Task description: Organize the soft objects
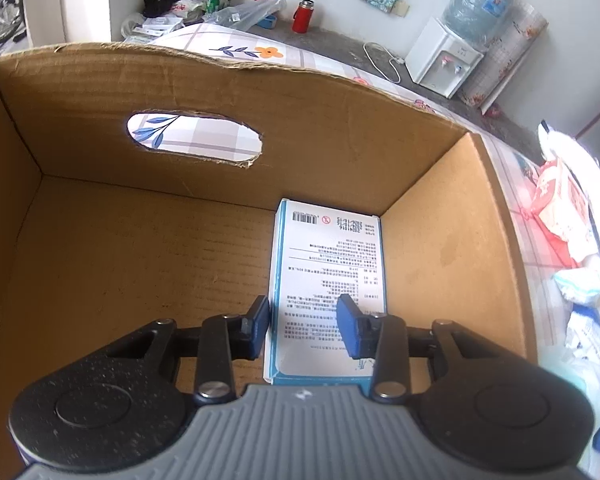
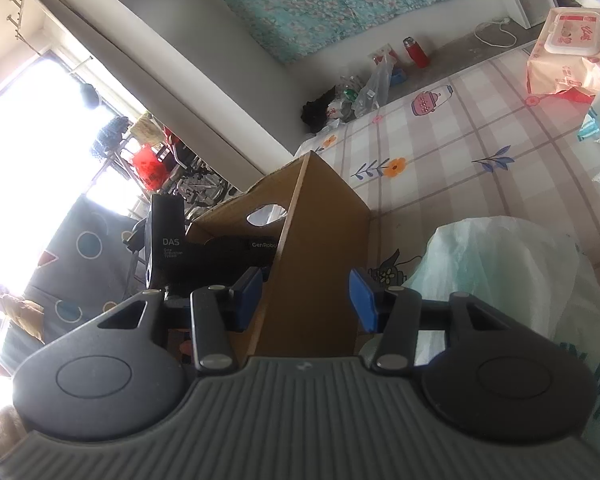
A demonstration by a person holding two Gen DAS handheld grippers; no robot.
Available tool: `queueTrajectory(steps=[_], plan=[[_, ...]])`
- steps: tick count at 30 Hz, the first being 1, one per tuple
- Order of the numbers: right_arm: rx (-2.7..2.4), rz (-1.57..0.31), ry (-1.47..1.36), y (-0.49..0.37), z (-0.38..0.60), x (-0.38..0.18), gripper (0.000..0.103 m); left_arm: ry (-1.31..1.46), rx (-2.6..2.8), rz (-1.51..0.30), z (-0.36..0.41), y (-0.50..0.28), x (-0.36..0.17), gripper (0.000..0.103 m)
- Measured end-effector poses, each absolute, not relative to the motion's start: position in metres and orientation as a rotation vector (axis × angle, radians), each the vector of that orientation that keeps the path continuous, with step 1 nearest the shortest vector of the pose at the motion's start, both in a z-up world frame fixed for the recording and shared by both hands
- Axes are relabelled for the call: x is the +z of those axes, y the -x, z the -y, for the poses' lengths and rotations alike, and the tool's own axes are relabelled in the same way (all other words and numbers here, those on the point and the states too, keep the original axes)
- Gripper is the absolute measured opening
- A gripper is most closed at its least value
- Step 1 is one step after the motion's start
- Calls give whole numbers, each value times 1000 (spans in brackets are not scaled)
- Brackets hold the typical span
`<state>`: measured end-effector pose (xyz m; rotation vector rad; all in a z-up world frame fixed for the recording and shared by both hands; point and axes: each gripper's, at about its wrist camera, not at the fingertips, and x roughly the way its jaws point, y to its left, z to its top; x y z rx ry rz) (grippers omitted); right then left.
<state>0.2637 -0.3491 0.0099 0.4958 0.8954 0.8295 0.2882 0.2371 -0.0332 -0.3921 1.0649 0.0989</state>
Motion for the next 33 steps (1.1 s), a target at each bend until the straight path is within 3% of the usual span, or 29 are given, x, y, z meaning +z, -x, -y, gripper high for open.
queueTrajectory(steps=[3,5,7,12,21,27,33], plan=[[818,-896,-498,-259,352,10,48,405,125,-1076,-240,-286,-32,48],[811,-892,-498,-256,356,10,50,413,152,-1080,-243,-285,-28,68],[803,-889,-500,-253,360,10,51,429,198,-1070,-251,-277,-21,78],[784,-886,-503,-247,371,9,53,434,250,-1002,-266,-249,8,79],[699,-848,-527,-233,409,8,54,316,304,-801,-240,-196,84,89],[623,-798,-535,-223,446,10,57,246,177,-749,-179,-193,124,92],[531,-730,-486,-214,496,18,61,173,-22,-809,-88,-203,132,93]])
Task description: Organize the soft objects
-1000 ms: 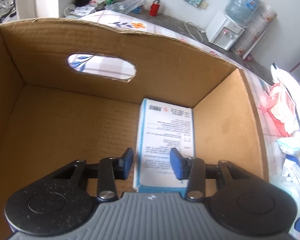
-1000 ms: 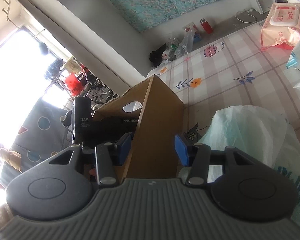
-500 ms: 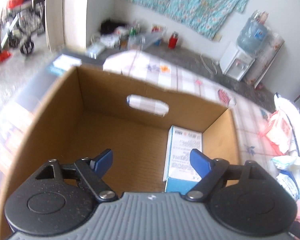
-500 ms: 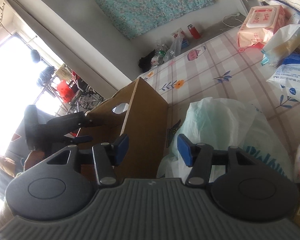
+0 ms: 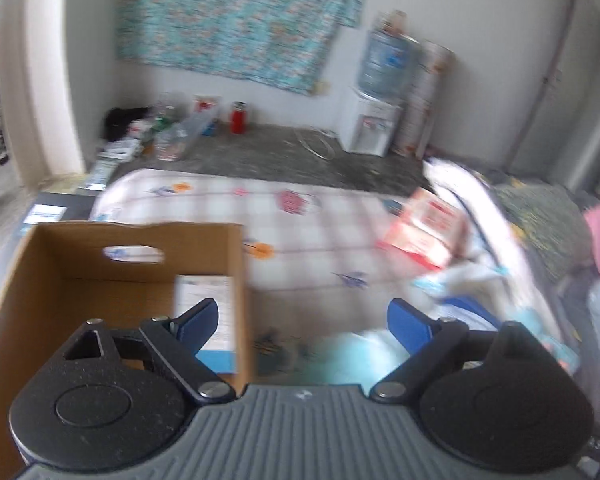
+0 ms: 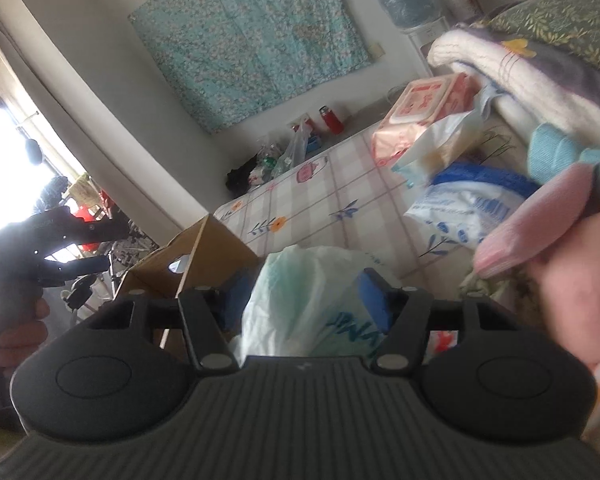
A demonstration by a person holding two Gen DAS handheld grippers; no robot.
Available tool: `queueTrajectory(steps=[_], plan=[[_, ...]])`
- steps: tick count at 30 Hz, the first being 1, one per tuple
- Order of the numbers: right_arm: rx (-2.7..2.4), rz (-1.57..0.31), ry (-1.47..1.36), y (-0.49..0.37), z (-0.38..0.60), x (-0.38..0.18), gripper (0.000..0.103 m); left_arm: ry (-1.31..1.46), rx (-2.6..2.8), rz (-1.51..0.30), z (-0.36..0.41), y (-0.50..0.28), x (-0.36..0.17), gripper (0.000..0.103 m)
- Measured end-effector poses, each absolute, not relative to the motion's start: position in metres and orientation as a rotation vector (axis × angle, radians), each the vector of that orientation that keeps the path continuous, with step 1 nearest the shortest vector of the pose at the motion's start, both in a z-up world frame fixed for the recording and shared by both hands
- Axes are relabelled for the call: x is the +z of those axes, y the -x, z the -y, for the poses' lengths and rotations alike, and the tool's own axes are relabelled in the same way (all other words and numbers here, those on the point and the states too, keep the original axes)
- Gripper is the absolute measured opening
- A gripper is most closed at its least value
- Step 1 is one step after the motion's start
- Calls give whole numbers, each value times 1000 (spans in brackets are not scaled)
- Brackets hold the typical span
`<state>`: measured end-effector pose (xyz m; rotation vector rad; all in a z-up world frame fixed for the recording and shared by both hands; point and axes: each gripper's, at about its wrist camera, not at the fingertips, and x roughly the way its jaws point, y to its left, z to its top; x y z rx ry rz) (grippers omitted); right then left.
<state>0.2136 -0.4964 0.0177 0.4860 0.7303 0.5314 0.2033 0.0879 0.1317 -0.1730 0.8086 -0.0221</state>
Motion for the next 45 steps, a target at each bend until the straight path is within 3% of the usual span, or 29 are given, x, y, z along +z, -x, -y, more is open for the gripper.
queueTrajectory(steps=[9,18,24,40,45], plan=[[285,-607,-234,-215,599,35,66,213,-249,-989,45,-218,86,90],[247,-687,-391,-224,645,-4,66,520,-338,-1207,86,-257,10,64],[286,-715,-536,-250,656,-10,65,751,-338,-1233,77,-270,-14,63],[343,-816,-521,-285,611,-34,61,566,-297,-1327,112,-335,-62,68],[341,-822,-519,-287,612,-39,54,559,-332,-1318,113,-333,-57,62]])
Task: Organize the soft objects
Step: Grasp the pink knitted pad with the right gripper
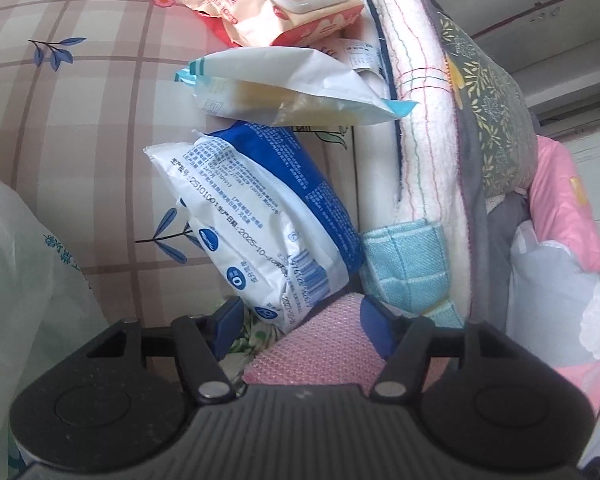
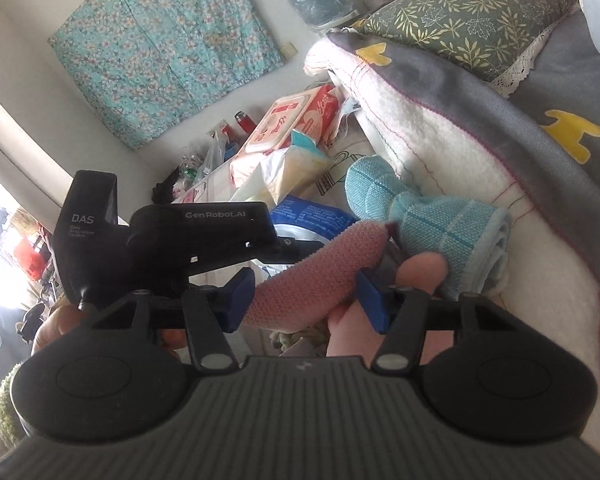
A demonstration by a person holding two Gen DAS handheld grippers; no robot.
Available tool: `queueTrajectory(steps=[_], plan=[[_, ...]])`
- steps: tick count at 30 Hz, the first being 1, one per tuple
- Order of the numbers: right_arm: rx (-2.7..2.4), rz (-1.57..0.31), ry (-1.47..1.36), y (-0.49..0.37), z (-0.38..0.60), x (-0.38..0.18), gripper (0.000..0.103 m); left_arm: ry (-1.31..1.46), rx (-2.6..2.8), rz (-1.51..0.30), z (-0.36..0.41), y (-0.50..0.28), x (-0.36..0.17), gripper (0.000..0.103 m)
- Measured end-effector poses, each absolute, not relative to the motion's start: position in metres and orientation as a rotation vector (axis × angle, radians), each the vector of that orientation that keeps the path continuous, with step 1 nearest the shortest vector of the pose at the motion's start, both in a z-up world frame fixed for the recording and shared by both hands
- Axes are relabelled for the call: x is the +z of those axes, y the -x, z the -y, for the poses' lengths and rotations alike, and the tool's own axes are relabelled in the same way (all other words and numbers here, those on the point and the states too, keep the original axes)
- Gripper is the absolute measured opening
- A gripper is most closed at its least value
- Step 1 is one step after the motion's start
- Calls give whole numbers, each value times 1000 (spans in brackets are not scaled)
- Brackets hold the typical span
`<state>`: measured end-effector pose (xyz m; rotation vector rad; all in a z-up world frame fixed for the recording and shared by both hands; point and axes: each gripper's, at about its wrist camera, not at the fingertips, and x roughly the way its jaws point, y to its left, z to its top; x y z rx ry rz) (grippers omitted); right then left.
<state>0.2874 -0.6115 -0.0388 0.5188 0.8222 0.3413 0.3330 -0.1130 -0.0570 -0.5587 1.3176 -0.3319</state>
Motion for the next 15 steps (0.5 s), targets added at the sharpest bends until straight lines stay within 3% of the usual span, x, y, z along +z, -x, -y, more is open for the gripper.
queueTrajectory(steps=[7,15], plan=[[354,-830,-518,-279,616,-38,39,549,-405,-1289,108,-314,-38,59],[439,-840,-460,-246,606,-33,34,495,-468,-1254,97,-276,-20,60]])
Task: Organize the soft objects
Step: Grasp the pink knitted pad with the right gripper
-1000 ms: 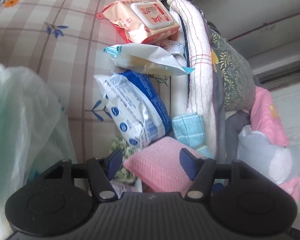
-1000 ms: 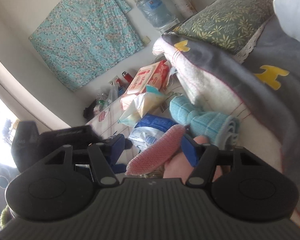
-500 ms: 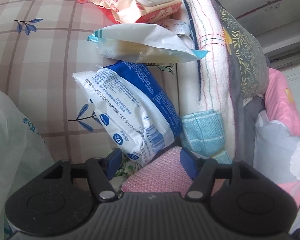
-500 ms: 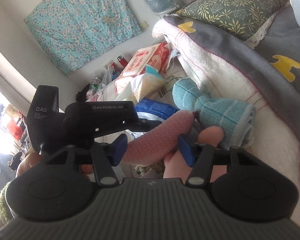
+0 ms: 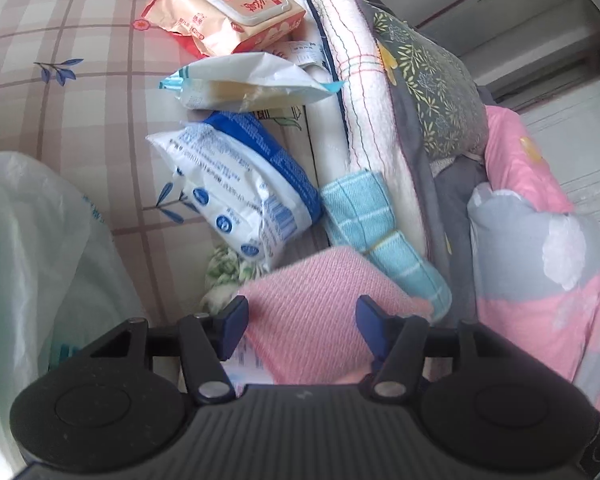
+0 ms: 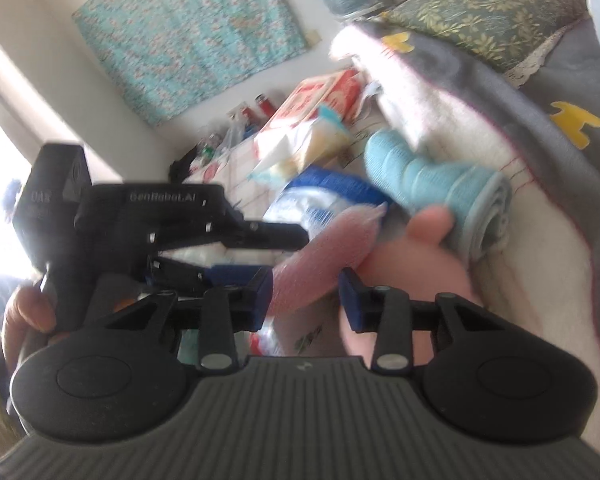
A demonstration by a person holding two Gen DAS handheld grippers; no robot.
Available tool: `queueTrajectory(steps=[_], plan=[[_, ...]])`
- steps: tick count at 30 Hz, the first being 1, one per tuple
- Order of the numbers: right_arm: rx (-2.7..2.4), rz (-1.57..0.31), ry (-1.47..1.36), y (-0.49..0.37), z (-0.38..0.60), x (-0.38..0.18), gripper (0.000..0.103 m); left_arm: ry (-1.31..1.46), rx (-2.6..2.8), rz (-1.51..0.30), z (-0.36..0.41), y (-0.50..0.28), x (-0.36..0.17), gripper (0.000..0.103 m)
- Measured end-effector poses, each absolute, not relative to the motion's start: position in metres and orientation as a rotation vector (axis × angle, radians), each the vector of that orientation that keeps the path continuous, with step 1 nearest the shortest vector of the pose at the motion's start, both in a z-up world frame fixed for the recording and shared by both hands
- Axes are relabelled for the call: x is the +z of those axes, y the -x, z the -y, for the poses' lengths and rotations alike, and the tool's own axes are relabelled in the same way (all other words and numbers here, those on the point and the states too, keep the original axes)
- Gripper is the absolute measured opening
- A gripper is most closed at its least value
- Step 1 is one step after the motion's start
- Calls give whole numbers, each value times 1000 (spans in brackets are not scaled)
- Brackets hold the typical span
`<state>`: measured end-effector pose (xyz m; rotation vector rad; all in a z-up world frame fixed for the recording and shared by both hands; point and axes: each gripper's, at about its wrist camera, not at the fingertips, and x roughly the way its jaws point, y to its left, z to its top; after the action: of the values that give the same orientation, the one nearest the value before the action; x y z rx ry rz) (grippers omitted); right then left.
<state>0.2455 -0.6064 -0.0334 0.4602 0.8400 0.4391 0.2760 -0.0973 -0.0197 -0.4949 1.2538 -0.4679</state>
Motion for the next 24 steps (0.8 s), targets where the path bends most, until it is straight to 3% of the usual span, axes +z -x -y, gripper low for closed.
queueTrajectory(steps=[7,14,19,24], plan=[[493,-870,-431,-211,589,-42,34,469,-488,-1234,90,-248,-16,62],[394,-704,-409,-202,623,-2,36,475,-495,-1209,90,-245,-17,62],[343,-683,-442,-235,644,8,47,478,-513,-1194,91,-244,-20,62],[347,-765,-454,-286,640,-6,51,463,-533,-1177,91,-242,-20,62]])
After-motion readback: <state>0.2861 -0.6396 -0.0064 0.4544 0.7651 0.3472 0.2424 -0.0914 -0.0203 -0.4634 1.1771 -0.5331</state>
